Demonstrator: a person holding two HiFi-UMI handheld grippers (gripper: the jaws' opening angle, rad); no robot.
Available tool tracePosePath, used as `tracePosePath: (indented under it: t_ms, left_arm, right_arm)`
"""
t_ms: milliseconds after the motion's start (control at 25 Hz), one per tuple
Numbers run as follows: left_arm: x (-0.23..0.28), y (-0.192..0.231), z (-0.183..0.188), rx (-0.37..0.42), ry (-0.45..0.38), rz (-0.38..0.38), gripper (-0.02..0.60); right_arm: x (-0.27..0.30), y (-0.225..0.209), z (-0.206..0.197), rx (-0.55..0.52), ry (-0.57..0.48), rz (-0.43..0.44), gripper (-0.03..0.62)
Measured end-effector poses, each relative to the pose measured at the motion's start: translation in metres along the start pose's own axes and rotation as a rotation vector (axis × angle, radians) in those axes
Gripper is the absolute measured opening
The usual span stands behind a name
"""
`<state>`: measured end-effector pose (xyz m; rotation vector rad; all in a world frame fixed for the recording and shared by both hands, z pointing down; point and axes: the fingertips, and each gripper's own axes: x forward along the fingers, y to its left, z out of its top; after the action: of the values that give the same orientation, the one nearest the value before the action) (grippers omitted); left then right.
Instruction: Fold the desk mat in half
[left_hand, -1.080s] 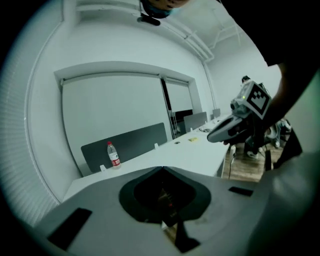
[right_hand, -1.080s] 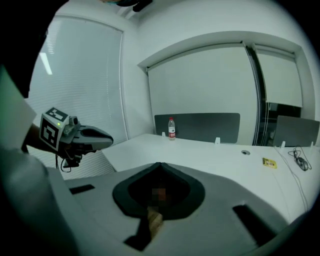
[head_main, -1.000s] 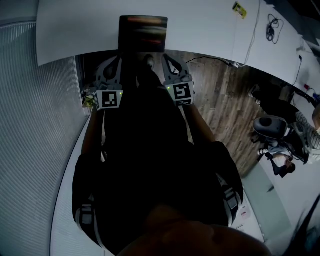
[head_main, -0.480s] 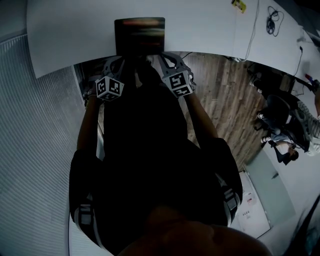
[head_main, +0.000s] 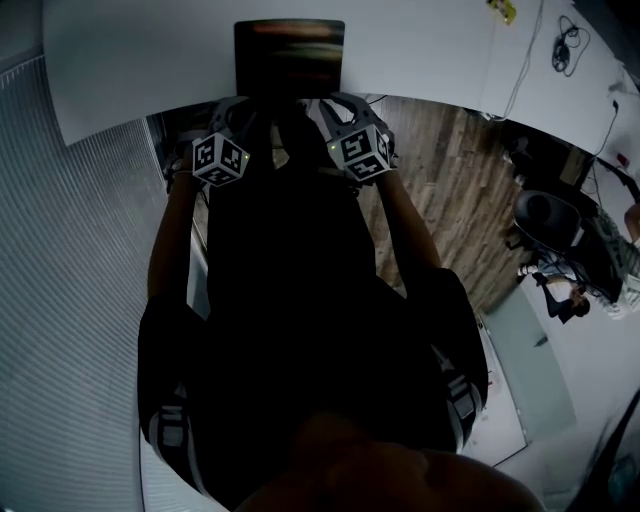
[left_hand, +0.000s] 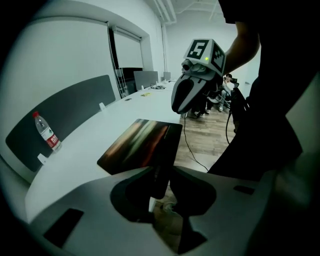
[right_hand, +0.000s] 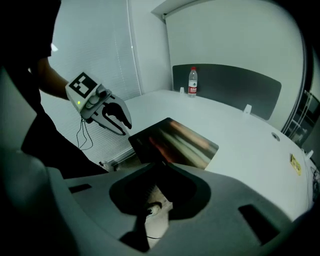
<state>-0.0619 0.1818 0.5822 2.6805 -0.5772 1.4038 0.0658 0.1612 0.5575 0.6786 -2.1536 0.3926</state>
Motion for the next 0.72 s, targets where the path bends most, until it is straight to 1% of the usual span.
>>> tracePosePath:
  t_ms: [40, 160, 360, 440, 600, 720]
  left_arm:
    - [0.002, -0.002, -0.002, 0.002, 0.009, -0.006, 0.093]
    - [0.007, -0.007, -0.009, 0.026, 0.041, -0.001, 0.107]
    - [0.028, -0.005, -0.028, 0.074, 0.107, 0.063, 0.11]
    - [0.033, -0.004, -0.033, 0.083, 0.113, 0.08, 0.115]
    - [0.04, -0.005, -0.03, 0.072, 0.102, 0.067, 0.126]
    - [0.042, -0.006, -0.029, 0.059, 0.097, 0.062, 0.13]
  right_arm:
    - [0.003, 0.002, -0.003, -0.022, 0.013, -0.003, 0.046]
    - [0.011, 0.005, -0.012, -0.101, 0.055, -0.027, 0.069]
    - [0.03, 0.009, -0.036, -0.3, 0.16, -0.058, 0.135]
    - [0.039, 0.01, -0.047, -0.377, 0.191, -0.07, 0.168]
    - [0.052, 0.007, -0.063, -0.524, 0.232, -0.111, 0.183]
    - [0.058, 0.006, -0.067, -0.632, 0.26, -0.142, 0.184]
